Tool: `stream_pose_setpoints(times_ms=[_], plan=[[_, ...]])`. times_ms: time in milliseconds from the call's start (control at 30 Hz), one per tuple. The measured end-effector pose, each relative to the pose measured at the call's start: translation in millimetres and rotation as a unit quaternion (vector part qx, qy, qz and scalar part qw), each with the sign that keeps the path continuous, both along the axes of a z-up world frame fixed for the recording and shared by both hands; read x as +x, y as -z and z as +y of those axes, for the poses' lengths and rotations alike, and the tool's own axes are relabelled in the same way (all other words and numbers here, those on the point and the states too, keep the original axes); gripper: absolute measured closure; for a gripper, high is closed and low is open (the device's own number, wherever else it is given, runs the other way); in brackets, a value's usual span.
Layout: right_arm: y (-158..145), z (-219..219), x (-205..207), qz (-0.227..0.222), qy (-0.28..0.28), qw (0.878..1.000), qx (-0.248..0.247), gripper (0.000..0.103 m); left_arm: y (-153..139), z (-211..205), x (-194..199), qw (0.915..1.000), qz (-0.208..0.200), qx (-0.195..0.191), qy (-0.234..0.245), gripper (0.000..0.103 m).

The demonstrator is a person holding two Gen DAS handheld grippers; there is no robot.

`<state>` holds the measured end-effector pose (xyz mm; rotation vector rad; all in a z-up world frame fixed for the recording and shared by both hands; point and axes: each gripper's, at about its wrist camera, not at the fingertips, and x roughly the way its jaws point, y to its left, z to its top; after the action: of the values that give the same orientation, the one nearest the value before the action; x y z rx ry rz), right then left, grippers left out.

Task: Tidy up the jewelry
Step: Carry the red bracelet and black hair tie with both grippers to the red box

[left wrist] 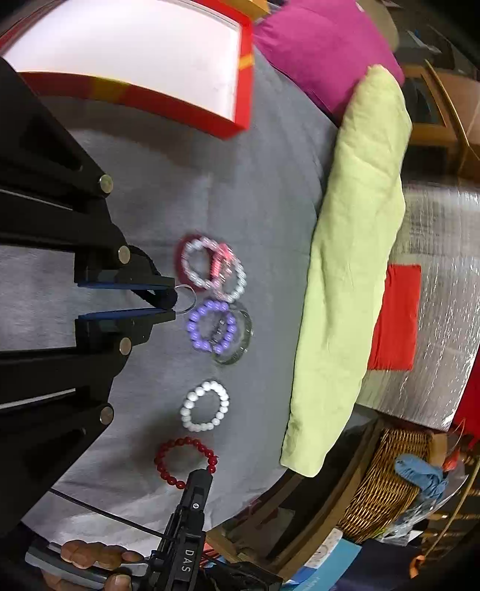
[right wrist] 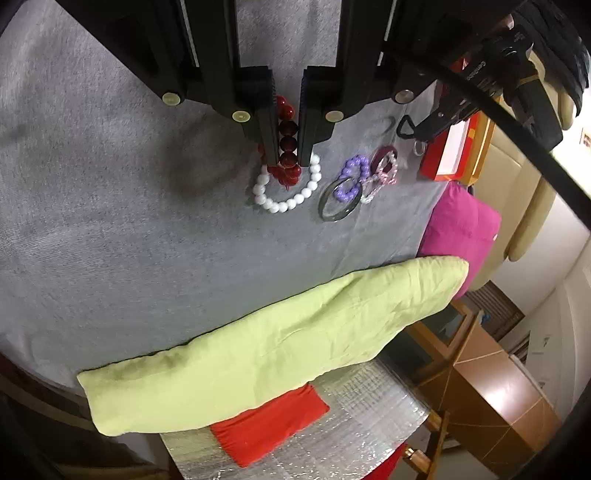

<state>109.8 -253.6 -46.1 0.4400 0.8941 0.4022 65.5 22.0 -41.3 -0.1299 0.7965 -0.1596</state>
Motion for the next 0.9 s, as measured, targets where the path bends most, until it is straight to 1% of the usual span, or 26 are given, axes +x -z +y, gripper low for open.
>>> stream_pose_setpoints(times_ms=[167,333,433,567,733,900], plan=[[-8,10,-19,-0.010,-0.007,1.000,-0.001,0.093,-5,8,-27,1.0000,-0.004,-0.002,-0.008,0.093],[-3,20,-54,0.003,-0.016,1.000,0.003,0.093,-10,20,-51,0.9997,-0.009,-0.007,-0.019,0.093],[1,19,-72,0.015,-0.013,1.000,0.014,0.093,-11,28,-63,0.9995,-0.011,-0.014,-0.026,0.093],[0,22,-89,0.020,-0.011,1.000,0.019,0.093,-16,38,-76,0.9990,-0.011,-0.015,-0.040,0.093],[-14,43,-97,0.009,-0.030,0.999,0.011,0.093,-27,56,-87,0.9971,-0.011,-0.011,-0.074,0.093],[-36,75,-99,-0.011,-0.059,0.998,0.003,0.093,-37,75,-92,0.9946,-0.014,0.000,-0.103,0.093]])
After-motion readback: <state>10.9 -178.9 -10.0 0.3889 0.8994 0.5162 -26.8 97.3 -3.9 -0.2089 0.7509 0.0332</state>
